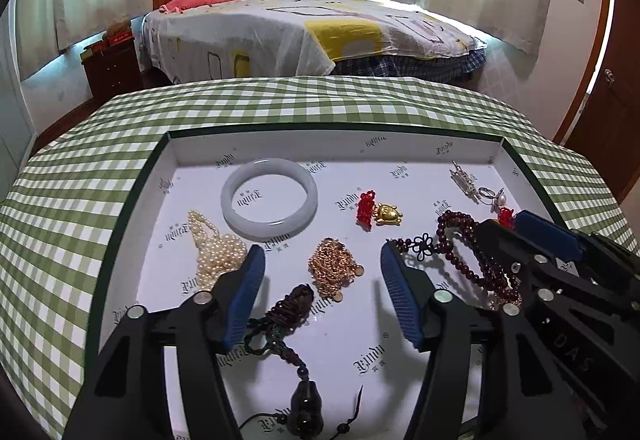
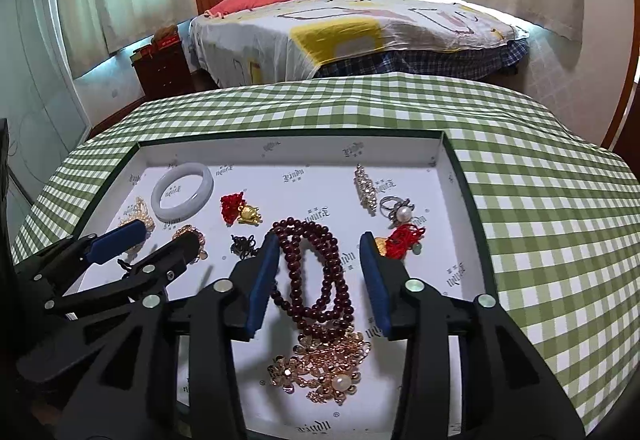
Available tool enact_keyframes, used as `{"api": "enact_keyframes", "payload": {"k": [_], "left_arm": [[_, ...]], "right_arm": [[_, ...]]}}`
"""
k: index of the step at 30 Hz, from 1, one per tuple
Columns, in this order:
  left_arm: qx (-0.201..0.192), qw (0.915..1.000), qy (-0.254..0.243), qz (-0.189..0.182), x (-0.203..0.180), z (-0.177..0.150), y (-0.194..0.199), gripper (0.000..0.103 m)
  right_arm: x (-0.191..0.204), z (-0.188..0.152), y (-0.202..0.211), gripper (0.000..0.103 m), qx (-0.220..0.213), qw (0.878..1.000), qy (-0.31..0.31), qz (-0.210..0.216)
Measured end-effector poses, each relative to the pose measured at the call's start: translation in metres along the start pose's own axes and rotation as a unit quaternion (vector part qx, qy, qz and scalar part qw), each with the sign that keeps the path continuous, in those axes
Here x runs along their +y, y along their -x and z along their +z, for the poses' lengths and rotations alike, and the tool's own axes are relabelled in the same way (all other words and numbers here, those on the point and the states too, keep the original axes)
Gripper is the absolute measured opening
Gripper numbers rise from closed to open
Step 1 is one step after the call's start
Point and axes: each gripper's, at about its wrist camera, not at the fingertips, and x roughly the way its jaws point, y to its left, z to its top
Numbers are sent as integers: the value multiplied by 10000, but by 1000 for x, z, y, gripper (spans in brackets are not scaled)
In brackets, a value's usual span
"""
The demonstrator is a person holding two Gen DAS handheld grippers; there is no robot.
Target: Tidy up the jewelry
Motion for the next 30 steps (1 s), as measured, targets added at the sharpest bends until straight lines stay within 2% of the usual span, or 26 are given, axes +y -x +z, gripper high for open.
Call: {"api": "enact_keyframes", "payload": {"k": [11,16,19,27,30], "left_arm": [[-163,9995,16,253,6,-1,8,75],[-264,9992,21,298,10,-2,13,77],[-282,9990,0,342,11,-4,16,79],[-373,9954,-250,851,13,-9,26,82],[-454,9951,-262,837,16,-12,36,82]], "right_arm": [[-3,-3,13,64,-118,9999,-10,-65],[-3,-3,19,78,-175,9998,-15,-79],[-2,-5,21,81,-174,9998,-17,-63],[-1,-10,34,93,-230,9995,-103,-169],[1,-12,42,95,-305,9992,-101,-227]]}}
